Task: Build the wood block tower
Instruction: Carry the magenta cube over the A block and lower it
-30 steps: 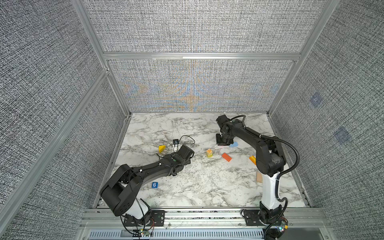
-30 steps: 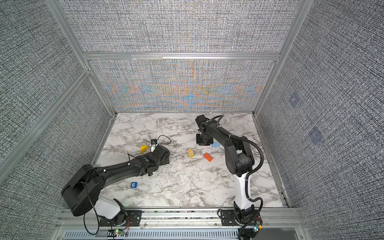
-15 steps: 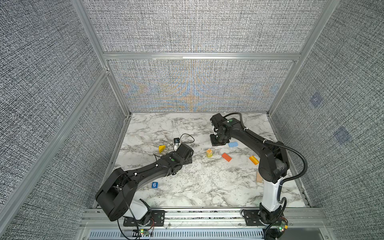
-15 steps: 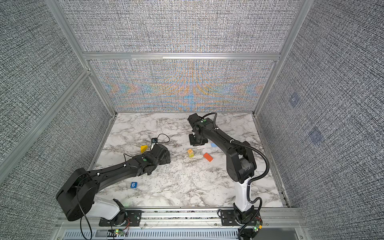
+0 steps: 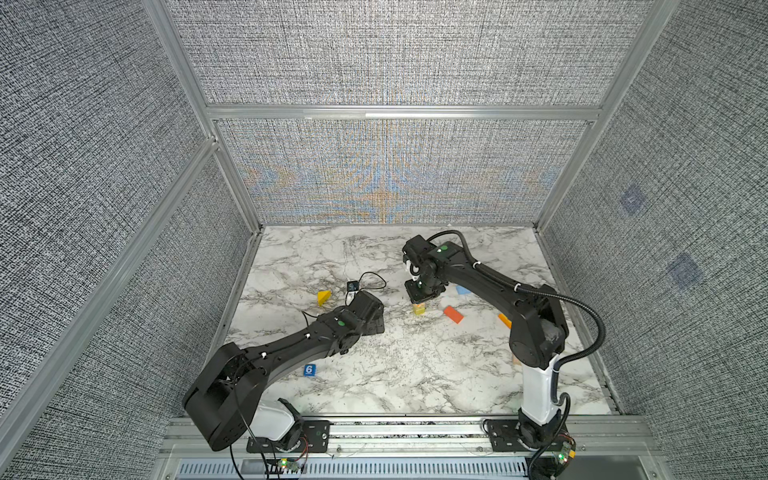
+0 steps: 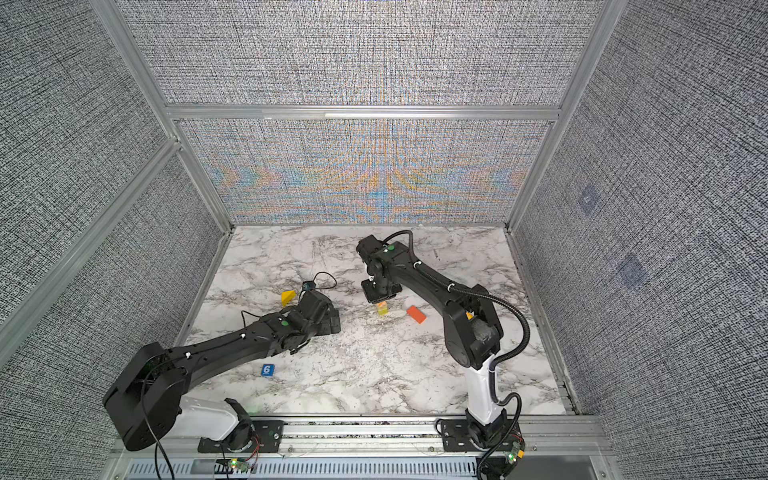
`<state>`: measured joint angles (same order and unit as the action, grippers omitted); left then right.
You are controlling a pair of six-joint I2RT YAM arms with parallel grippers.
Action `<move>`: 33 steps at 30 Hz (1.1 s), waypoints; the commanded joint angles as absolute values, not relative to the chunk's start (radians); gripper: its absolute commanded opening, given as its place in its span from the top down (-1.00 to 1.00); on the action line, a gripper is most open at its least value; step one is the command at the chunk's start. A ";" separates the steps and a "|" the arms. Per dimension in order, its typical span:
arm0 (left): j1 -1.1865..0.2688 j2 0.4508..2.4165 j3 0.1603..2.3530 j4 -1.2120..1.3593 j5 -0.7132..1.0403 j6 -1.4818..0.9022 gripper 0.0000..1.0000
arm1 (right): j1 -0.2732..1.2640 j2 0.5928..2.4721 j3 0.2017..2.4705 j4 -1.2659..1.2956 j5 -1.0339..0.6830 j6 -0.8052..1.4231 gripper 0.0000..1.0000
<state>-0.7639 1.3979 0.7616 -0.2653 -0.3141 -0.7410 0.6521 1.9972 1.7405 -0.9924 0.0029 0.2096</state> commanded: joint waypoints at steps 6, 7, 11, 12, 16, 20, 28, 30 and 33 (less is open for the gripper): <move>-0.763 1.423 0.772 -0.279 -0.305 -0.756 -0.98 | 0.657 1.998 1.730 -1.023 0.033 0.186 0.54; -0.763 1.427 0.773 -0.278 -0.305 -0.756 -0.98 | 0.658 1.998 1.729 -1.021 0.031 0.185 0.55; -0.764 1.429 0.769 -0.271 -0.306 -0.753 -0.98 | 0.659 2.001 1.717 -1.008 0.015 0.170 0.54; -0.763 1.428 0.769 -0.270 -0.308 -0.753 -0.98 | 0.659 2.005 1.716 -1.007 0.016 0.166 0.54; -0.763 1.429 0.764 -0.267 -0.309 -0.754 -0.98 | 0.661 2.012 1.717 -1.006 0.015 0.158 0.54; -0.764 1.439 0.767 -0.264 -0.308 -0.754 -0.98 | 0.661 2.018 1.717 -1.003 0.018 0.157 0.54; -0.763 1.462 0.775 -0.258 -0.306 -0.752 -0.98 | 0.658 2.028 1.720 -1.005 0.052 0.140 0.53; -0.764 1.469 0.780 -0.259 -0.303 -0.752 -0.98 | 0.659 2.030 1.722 -1.005 0.056 0.138 0.53; -0.763 1.476 0.784 -0.257 -0.300 -0.753 -0.98 | 0.658 2.038 1.724 -1.006 0.058 0.137 0.53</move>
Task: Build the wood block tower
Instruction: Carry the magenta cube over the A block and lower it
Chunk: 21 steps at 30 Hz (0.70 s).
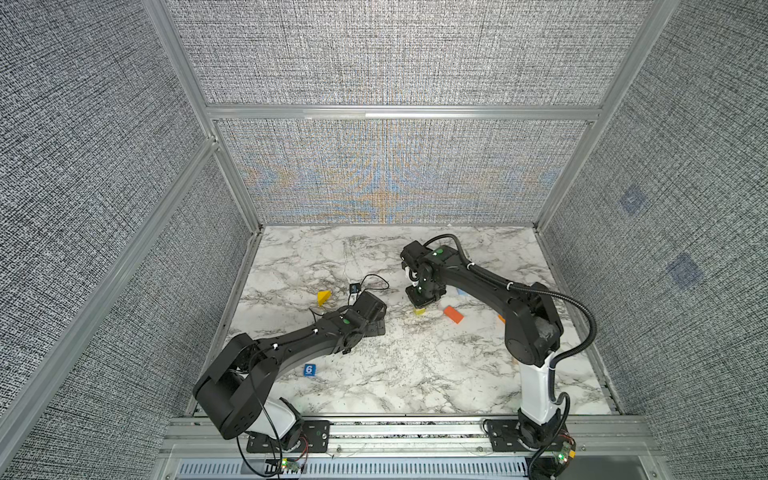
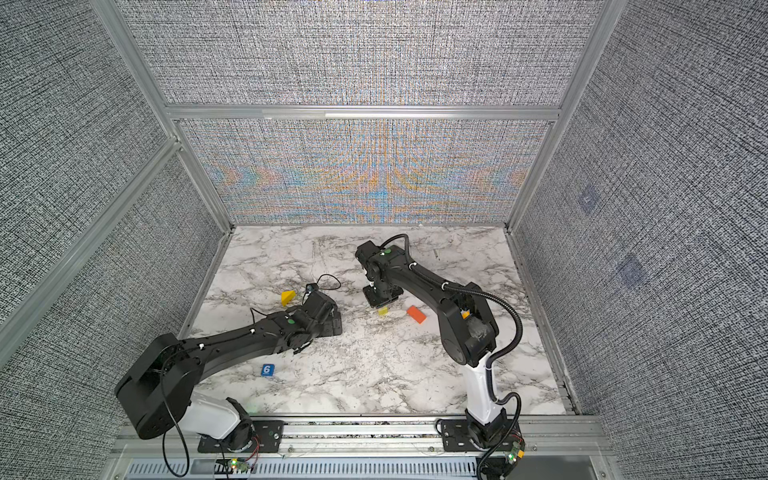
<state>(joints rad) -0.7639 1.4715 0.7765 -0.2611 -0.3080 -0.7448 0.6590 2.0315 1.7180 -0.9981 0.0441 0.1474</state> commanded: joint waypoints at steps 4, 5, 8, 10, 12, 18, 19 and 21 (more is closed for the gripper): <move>-0.764 1.483 0.789 -0.259 -0.299 -0.751 -0.98 | 0.656 2.043 1.726 -1.004 0.056 0.133 0.53; -0.763 1.484 0.790 -0.258 -0.299 -0.750 -0.98 | 0.657 2.044 1.727 -1.005 0.057 0.132 0.53; -0.763 1.486 0.792 -0.257 -0.298 -0.750 -0.98 | 0.656 2.045 1.731 -1.005 0.061 0.130 0.53; -0.763 1.488 0.794 -0.258 -0.295 -0.750 -0.98 | 0.655 2.045 1.733 -1.007 0.063 0.127 0.52; -0.763 1.491 0.796 -0.257 -0.295 -0.749 -0.98 | 0.652 2.045 1.736 -1.008 0.062 0.124 0.52; -0.764 1.496 0.800 -0.259 -0.295 -0.749 -0.98 | 0.652 2.044 1.747 -1.016 0.079 0.103 0.51; -0.764 1.496 0.798 -0.259 -0.294 -0.749 -0.98 | 0.652 2.045 1.747 -1.018 0.085 0.096 0.52; -0.764 1.498 0.798 -0.258 -0.295 -0.749 -0.98 | 0.651 2.044 1.746 -1.019 0.091 0.087 0.51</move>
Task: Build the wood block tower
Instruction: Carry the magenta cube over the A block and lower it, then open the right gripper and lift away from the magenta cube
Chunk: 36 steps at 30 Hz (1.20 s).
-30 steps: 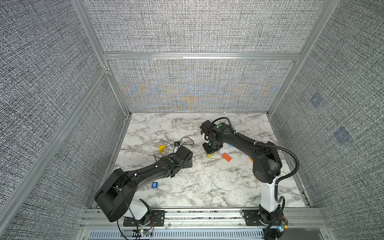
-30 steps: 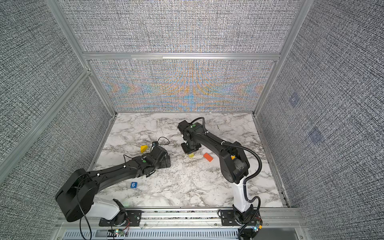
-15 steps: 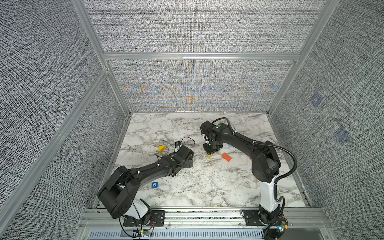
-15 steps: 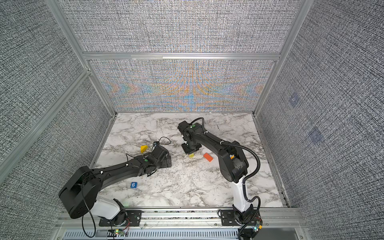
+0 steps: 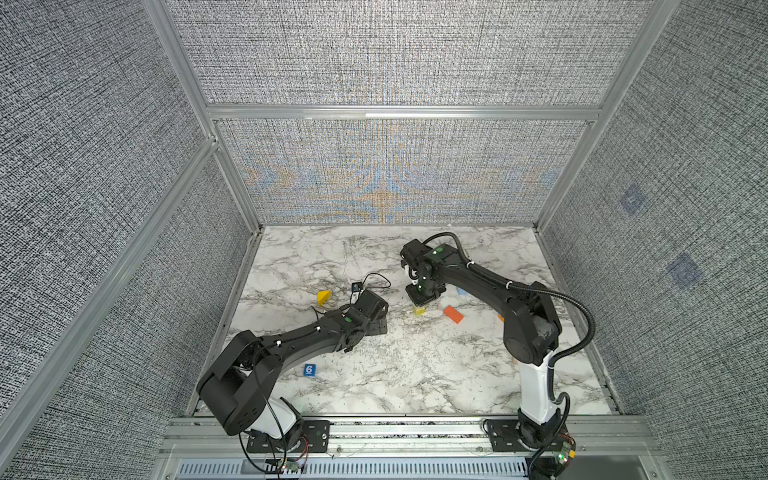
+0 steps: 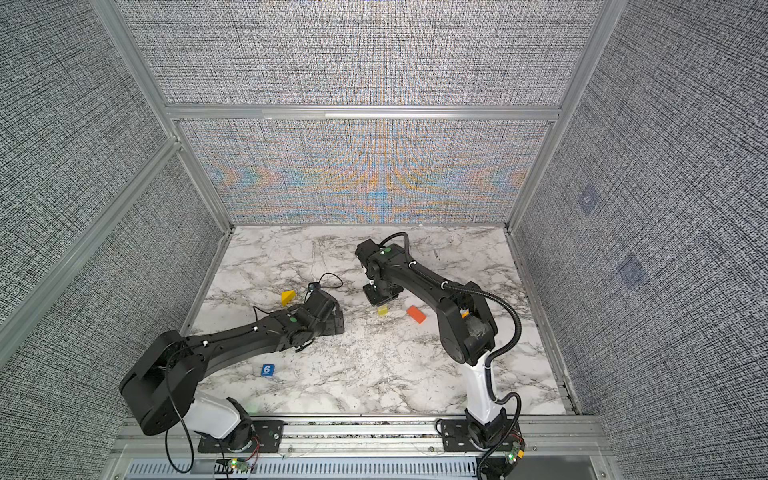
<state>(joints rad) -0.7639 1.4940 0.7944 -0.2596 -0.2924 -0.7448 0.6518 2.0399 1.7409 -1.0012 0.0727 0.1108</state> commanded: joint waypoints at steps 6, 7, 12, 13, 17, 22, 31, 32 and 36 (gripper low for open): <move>-0.764 1.504 0.799 -0.258 -0.293 -0.749 -0.98 | 0.650 2.046 1.738 -1.012 0.089 0.069 0.49; -0.763 1.504 0.799 -0.257 -0.293 -0.748 -0.98 | 0.650 2.047 1.738 -1.012 0.088 0.068 0.50; -0.763 1.513 0.805 -0.259 -0.290 -0.750 -0.98 | 0.650 2.052 1.740 -1.011 0.073 0.065 0.48; -0.763 1.516 0.806 -0.259 -0.290 -0.750 -0.98 | 0.650 2.053 1.740 -1.009 0.069 0.065 0.48; -0.764 1.516 0.809 -0.261 -0.290 -0.750 -0.98 | 0.650 2.058 1.741 -1.008 0.064 0.066 0.46; -0.764 1.512 0.805 -0.261 -0.291 -0.750 -0.98 | 0.650 2.061 1.738 -1.006 0.066 0.068 0.40; -0.764 1.506 0.805 -0.262 -0.291 -0.752 -0.98 | 0.650 2.059 1.737 -1.007 0.075 0.069 -0.10; -0.763 1.506 0.804 -0.262 -0.291 -0.751 -0.98 | 0.650 2.057 1.738 -1.006 0.075 0.071 -0.13; -0.764 1.501 0.802 -0.264 -0.290 -0.752 -0.98 | 0.649 2.051 1.734 -1.005 0.076 0.071 -0.21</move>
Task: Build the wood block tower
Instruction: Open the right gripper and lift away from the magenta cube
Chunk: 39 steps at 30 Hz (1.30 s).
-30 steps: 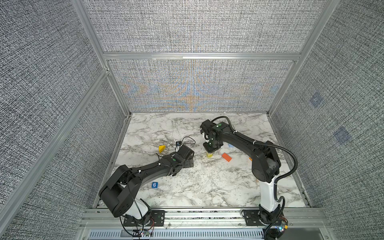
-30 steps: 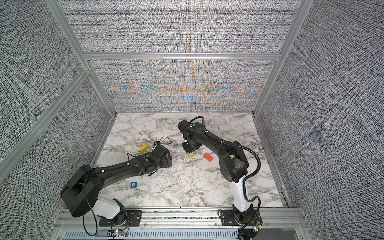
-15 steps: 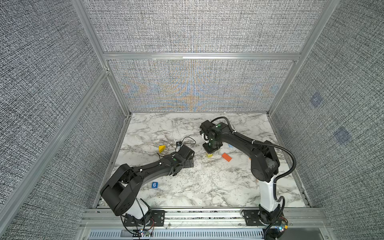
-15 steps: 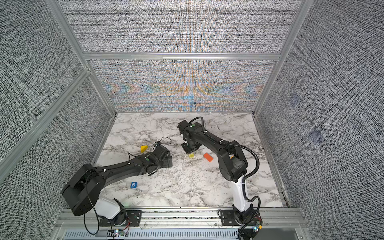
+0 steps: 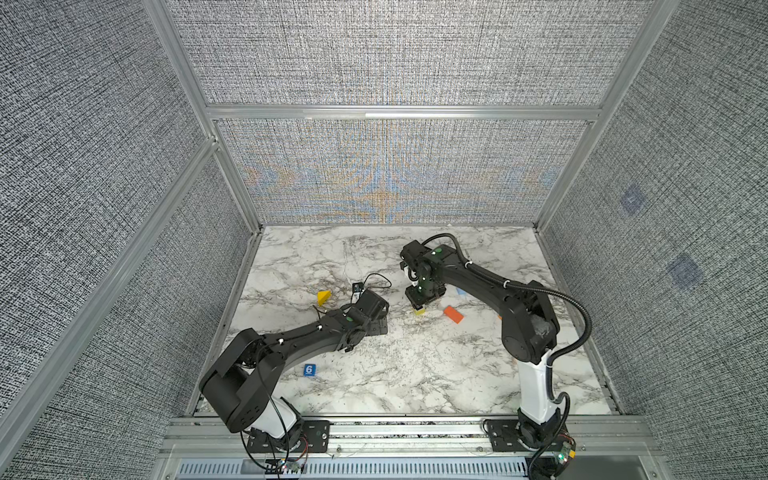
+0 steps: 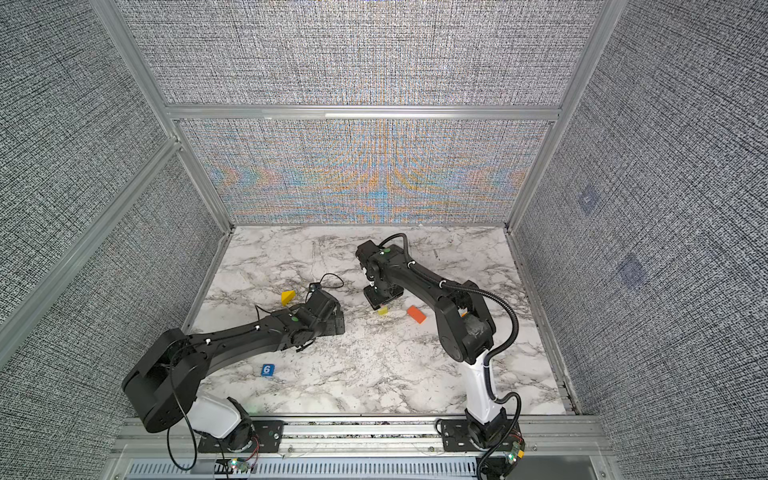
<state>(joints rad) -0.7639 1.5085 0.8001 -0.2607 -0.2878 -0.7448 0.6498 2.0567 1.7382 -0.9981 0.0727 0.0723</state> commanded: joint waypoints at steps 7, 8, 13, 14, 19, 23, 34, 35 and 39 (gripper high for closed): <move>-0.764 1.481 0.825 -0.324 -0.312 -0.753 -0.98 | 0.650 2.009 1.716 -0.981 0.076 0.075 -0.28; -0.763 1.477 0.835 -0.348 -0.325 -0.750 -0.98 | 0.650 1.996 1.708 -0.970 0.075 0.077 -0.29; -0.760 1.435 0.868 -0.454 -0.360 -0.757 -0.98 | 0.650 1.917 1.647 -0.907 0.083 0.085 -0.31; -0.758 1.424 0.870 -0.469 -0.360 -0.762 -0.98 | 0.650 1.896 1.631 -0.891 0.095 0.086 -0.31; -0.742 1.385 0.892 -0.565 -0.362 -0.775 -0.98 | 0.649 1.772 1.498 -0.781 0.135 0.083 -0.40; -0.721 1.346 0.905 -0.643 -0.341 -0.786 -0.98 | 0.639 1.642 1.347 -0.645 0.151 0.094 -0.61; -0.658 1.245 0.905 -0.891 -0.386 -0.855 -0.98 | 0.570 1.490 1.108 -0.415 0.077 0.179 -0.79; -0.651 1.231 0.893 -0.901 -0.385 -0.864 -0.98 | 0.559 1.476 1.086 -0.390 0.060 0.186 -0.81; -0.600 1.175 0.832 -0.919 -0.350 -0.932 -0.96 | 0.515 1.433 1.016 -0.325 -0.066 0.227 -0.82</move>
